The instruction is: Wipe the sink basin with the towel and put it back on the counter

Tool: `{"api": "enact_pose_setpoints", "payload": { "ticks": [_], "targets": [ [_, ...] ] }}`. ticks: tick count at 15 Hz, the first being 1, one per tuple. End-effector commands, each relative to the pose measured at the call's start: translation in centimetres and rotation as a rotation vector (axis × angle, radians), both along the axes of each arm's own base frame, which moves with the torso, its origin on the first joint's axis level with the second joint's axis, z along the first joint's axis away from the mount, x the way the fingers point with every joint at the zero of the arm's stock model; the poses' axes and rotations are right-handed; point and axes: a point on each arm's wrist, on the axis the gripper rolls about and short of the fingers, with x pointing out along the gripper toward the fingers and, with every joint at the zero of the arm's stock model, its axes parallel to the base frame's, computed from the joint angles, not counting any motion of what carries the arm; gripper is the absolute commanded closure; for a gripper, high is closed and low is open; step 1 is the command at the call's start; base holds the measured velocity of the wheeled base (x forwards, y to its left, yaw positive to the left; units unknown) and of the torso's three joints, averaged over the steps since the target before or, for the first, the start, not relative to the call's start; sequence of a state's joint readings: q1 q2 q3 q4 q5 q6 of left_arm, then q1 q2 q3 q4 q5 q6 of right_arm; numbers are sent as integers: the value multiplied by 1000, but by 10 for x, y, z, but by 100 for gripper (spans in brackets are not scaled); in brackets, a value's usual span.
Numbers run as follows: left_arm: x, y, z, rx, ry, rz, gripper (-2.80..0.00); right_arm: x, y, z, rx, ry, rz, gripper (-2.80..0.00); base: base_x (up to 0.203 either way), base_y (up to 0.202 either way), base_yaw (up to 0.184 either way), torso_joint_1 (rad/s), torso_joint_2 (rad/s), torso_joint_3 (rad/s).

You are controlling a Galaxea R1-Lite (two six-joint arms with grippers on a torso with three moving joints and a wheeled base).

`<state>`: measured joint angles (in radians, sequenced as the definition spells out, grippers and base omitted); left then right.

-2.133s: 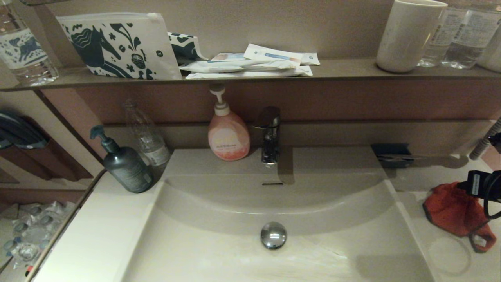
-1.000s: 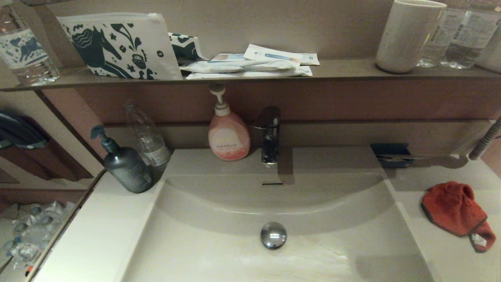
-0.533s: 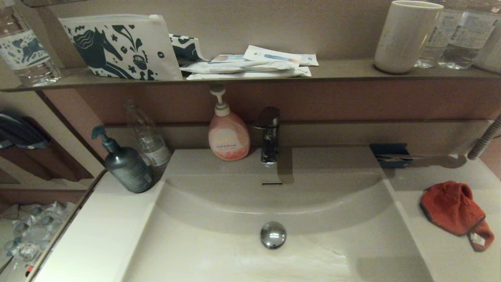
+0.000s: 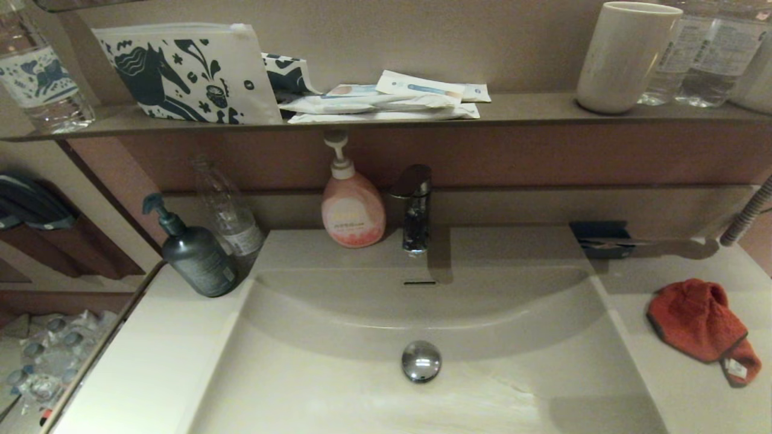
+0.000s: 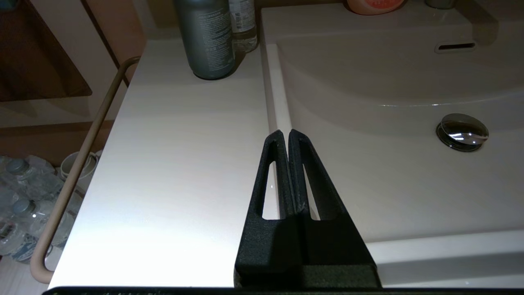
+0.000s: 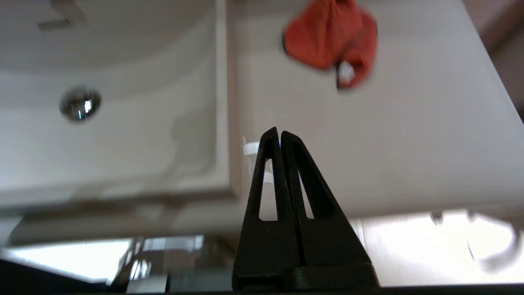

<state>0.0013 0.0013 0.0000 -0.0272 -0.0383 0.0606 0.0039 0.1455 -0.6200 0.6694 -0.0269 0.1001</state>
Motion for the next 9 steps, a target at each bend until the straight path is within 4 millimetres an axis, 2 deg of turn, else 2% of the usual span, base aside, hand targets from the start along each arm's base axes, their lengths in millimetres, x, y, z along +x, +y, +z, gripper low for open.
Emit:
{"api": "enact_pose_setpoints", "payload": {
  "ticks": [1, 7, 9],
  "targets": [
    [0, 0, 0, 1, 0, 0, 0, 3, 0, -21, -10, -101, 6, 0, 0, 0, 0, 0, 0, 0],
    [0, 0, 0, 1, 0, 0, 0, 41, 1, -75, -154, -168, 35, 0, 0, 0, 0, 0, 0, 0],
    [0, 0, 0, 1, 0, 0, 0, 47, 1, -83, -203, -193, 39, 0, 0, 0, 0, 0, 0, 0]
  ]
}}
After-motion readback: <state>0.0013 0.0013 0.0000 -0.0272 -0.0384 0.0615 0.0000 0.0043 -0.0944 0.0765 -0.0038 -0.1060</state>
